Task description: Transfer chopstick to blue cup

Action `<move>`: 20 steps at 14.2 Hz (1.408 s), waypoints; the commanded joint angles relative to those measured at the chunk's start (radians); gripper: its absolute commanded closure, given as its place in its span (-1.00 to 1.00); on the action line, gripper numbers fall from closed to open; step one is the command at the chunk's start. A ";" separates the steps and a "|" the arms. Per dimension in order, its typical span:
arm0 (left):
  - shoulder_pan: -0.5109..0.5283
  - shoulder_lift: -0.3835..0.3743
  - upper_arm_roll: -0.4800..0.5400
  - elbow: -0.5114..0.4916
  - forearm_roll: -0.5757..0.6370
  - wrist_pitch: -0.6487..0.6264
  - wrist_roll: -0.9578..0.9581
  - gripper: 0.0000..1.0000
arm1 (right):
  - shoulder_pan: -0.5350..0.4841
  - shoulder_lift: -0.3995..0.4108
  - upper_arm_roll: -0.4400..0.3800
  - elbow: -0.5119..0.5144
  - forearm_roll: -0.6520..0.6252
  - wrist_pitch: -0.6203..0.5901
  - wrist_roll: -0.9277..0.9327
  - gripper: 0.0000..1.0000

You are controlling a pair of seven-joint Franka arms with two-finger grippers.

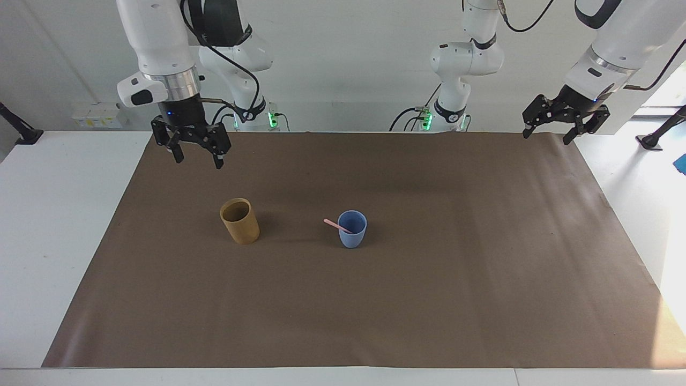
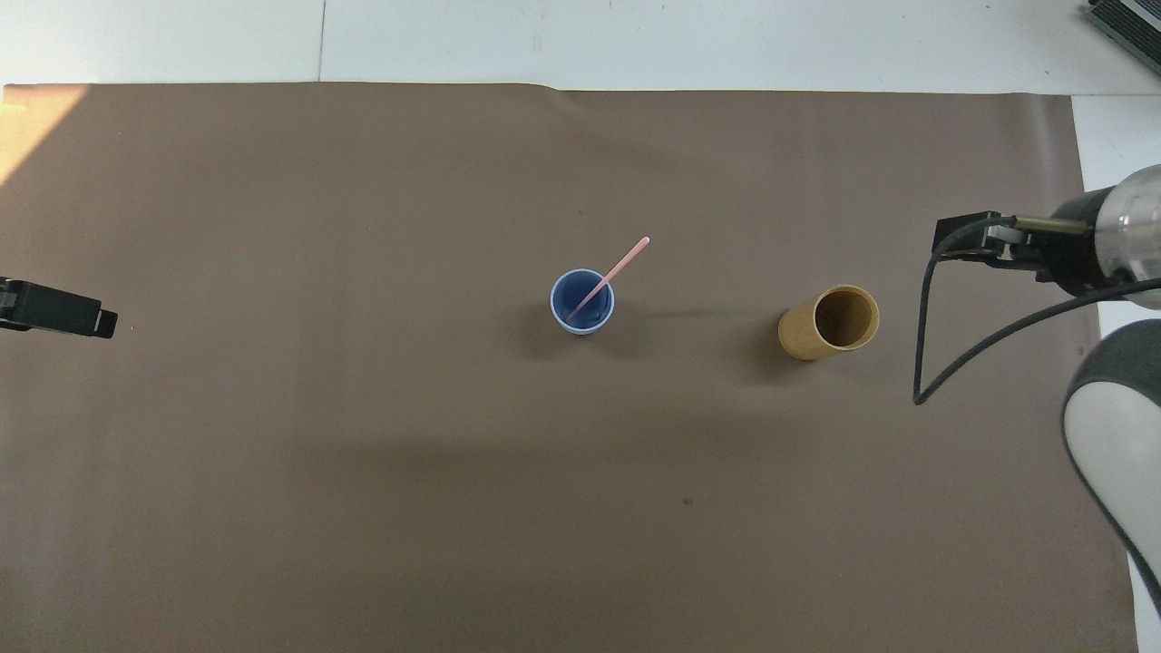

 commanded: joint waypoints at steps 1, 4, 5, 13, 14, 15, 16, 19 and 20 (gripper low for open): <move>0.005 -0.021 0.001 -0.019 -0.014 -0.008 -0.010 -1.00 | -0.030 0.069 0.012 0.141 0.019 -0.165 -0.023 -1.00; 0.005 -0.024 0.001 -0.022 -0.011 -0.027 -0.010 -1.00 | -0.051 0.054 0.009 0.143 0.073 -0.191 -0.055 -1.00; 0.007 -0.024 0.001 -0.022 -0.009 -0.027 -0.010 -1.00 | -0.062 0.052 0.010 0.140 0.076 -0.194 -0.080 -1.00; -0.002 -0.028 -0.011 -0.033 0.074 -0.010 -0.002 -1.00 | -0.054 0.022 0.012 0.088 0.073 -0.191 -0.118 -1.00; -0.004 -0.028 -0.009 -0.037 0.074 -0.012 -0.004 -1.00 | -0.053 0.014 0.013 0.077 0.073 -0.188 -0.123 -1.00; -0.004 -0.027 -0.011 -0.035 0.074 -0.010 -0.004 -1.00 | -0.051 0.006 0.013 0.065 0.073 -0.175 -0.136 -1.00; -0.004 -0.019 -0.009 -0.022 0.077 -0.009 -0.002 -1.00 | -0.050 0.002 0.013 0.054 0.073 -0.165 -0.149 -1.00; -0.009 -0.021 -0.009 -0.021 0.077 -0.013 -0.001 -1.00 | -0.050 -0.004 0.018 0.048 0.073 -0.164 -0.147 -1.00; -0.009 -0.022 -0.011 -0.022 0.075 -0.015 0.001 -1.00 | -0.050 -0.004 0.018 0.048 0.073 -0.164 -0.147 -1.00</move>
